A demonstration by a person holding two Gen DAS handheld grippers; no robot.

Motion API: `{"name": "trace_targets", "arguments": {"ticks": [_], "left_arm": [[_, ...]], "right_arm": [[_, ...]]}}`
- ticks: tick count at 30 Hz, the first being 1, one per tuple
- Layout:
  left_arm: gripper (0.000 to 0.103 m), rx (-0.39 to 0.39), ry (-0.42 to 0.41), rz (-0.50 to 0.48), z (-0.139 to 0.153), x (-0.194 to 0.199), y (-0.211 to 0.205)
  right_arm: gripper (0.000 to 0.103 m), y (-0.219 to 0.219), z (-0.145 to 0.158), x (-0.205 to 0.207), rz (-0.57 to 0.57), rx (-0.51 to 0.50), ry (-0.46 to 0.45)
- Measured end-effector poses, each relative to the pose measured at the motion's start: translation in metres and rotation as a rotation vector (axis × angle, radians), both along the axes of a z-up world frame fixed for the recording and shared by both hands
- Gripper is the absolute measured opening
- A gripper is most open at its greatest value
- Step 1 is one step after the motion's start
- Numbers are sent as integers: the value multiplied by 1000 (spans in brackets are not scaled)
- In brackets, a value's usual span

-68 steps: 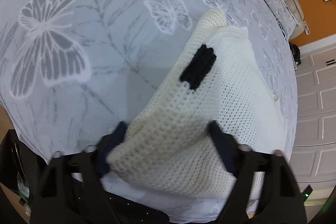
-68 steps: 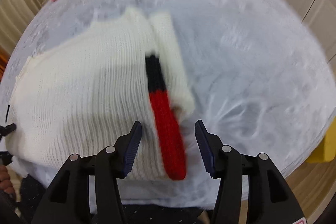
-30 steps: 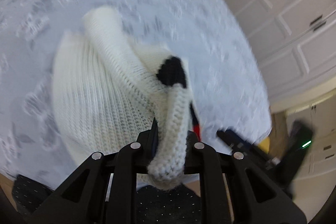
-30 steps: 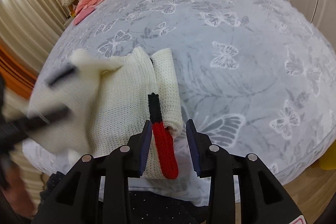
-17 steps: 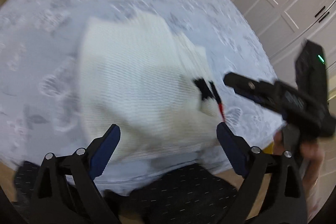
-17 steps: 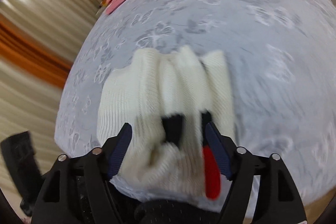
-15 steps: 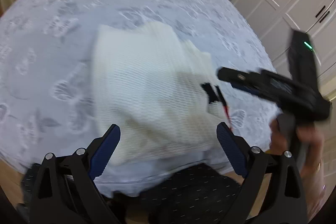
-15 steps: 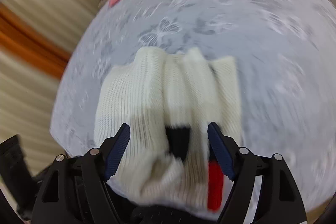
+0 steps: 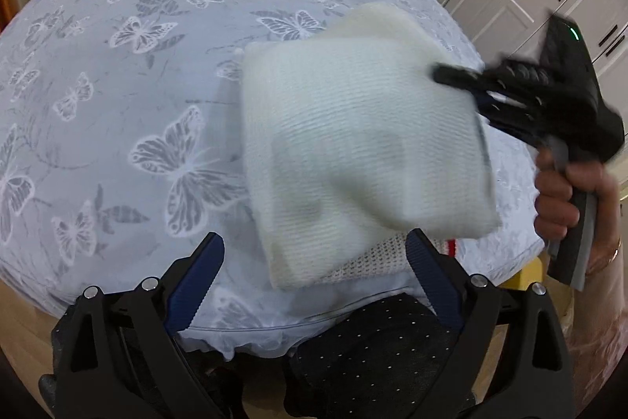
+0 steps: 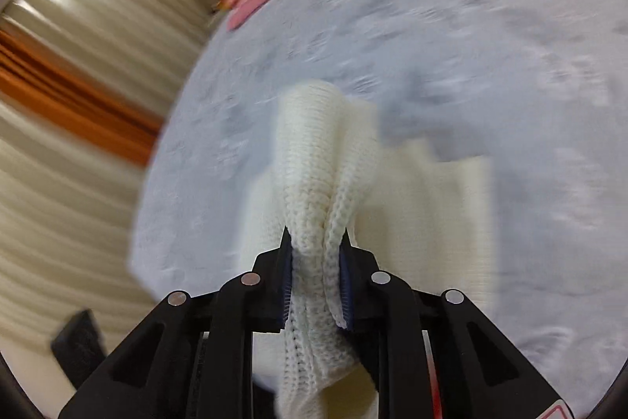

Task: Fold small clothes

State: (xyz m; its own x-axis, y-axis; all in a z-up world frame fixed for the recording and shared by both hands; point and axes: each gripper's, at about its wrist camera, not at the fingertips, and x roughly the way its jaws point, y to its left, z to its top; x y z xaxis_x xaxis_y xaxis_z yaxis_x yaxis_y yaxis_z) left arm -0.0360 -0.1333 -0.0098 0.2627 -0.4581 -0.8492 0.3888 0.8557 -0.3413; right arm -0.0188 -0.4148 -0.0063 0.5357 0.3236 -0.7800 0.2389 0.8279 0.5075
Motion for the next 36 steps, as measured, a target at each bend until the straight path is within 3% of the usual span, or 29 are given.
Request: {"name": "trace_targets", "arguments": {"ticks": [3,4,7,9,12,14,17,19,20,22,24,27,29,30,31,33,36], "left_arm": [[91,-14,47,2,-12,4,-9],[91,-24,75,3,-17,5,-12],[91,-59,138,19,-24,9,-17],[91,-47,143,17,-23,10,-22],[91,-8,102,4,-18,10,-28],[92,2,99,-7,-20,8,-31],[94,16,150,-11,-36,8,-34],[93,7,222,-8,-55,8,-37],[90,3,266,0,-65,9,-38],[51,28,281,-6,-73,12,-38],[30,63,285,-23,-70,18,-31],[27,78,283,-29,-57,24,-16],[27,124,243,-44,-53,24,-15],[27,158,209,-53,-51,25,-16],[27,176,191,-59,-51,25,-17],[27,228,158,-69,-51,22,-20],[28,268,103,-92,-44,14,-25]], "right_arm": [[22,-22,-61,-7,-32,-52,181],[24,-24,-73,-10,-41,-45,198],[31,-27,-61,-25,-66,35,110],[33,-25,-47,-39,-79,36,74],[46,-12,-40,-76,-74,1,83],[48,-8,-40,-95,-62,12,87],[53,1,-48,-117,-60,67,101],[49,9,-58,-120,-50,33,116],[17,12,-62,-120,-49,26,120],[11,9,-59,-120,-63,117,91],[11,9,-39,-126,-45,150,38],[10,7,-24,-144,-54,210,-2],[11,2,-46,-150,-89,101,83],[11,3,-65,-150,-98,-24,166],[11,2,-85,-152,-110,-39,214],[13,-2,-90,-158,-148,47,203],[20,3,-62,-162,-148,-21,144]]}}
